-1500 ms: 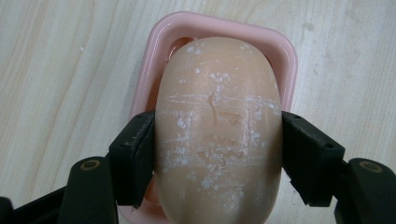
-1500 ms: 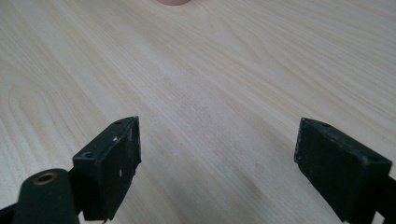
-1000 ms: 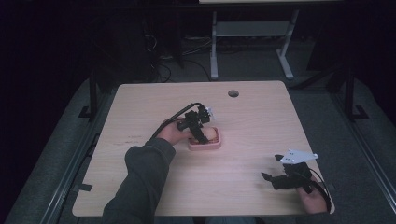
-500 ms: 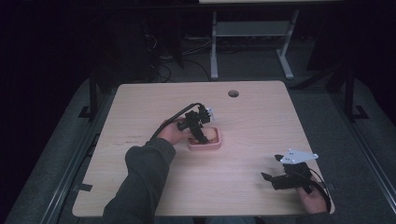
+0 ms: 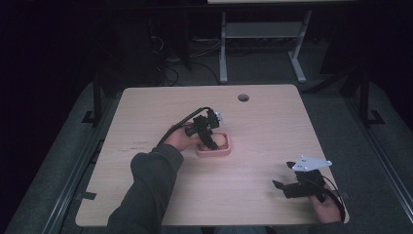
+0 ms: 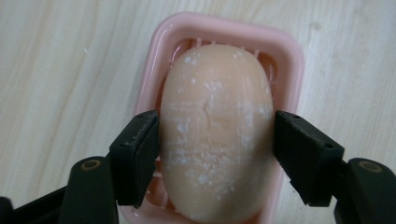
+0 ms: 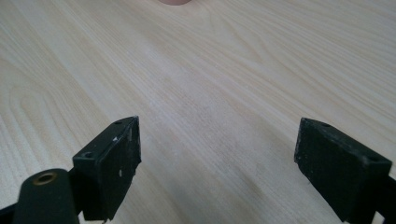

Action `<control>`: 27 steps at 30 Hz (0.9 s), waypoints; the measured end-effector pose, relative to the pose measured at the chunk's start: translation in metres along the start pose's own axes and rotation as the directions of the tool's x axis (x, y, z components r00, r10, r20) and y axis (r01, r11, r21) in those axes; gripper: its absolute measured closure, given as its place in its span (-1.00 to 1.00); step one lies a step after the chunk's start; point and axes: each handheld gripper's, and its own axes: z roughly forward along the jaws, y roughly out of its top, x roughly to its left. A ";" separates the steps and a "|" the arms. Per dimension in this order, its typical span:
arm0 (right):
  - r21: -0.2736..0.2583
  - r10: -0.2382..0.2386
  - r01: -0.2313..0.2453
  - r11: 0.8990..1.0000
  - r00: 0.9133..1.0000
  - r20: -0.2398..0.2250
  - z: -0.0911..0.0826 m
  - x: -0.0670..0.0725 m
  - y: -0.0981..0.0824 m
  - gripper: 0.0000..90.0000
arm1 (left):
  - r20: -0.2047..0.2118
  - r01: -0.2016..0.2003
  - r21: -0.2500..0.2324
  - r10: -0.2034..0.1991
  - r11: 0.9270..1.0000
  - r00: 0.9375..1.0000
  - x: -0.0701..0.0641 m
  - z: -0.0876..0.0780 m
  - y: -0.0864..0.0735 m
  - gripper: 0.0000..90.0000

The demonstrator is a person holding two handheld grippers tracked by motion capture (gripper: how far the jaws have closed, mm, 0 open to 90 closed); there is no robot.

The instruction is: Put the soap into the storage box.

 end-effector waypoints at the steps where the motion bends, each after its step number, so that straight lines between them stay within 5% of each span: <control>1: 0.000 0.000 0.000 1.000 1.000 0.000 0.000 0.000 0.000 -0.69 | -0.010 0.000 -0.010 -0.001 1.000 1.000 0.000 -0.002 0.000 -0.28; 14: 0.001 0.001 -0.001 1.000 1.000 0.004 0.000 0.000 0.000 -0.69 | -0.001 -0.022 0.009 0.022 1.000 1.000 -0.008 -0.009 -0.001 -0.41; 27: -0.001 -0.001 0.001 1.000 1.000 0.008 0.002 0.001 0.001 -0.69 | -0.010 0.014 -0.015 -0.014 1.000 1.000 -0.013 -0.018 -0.014 -0.47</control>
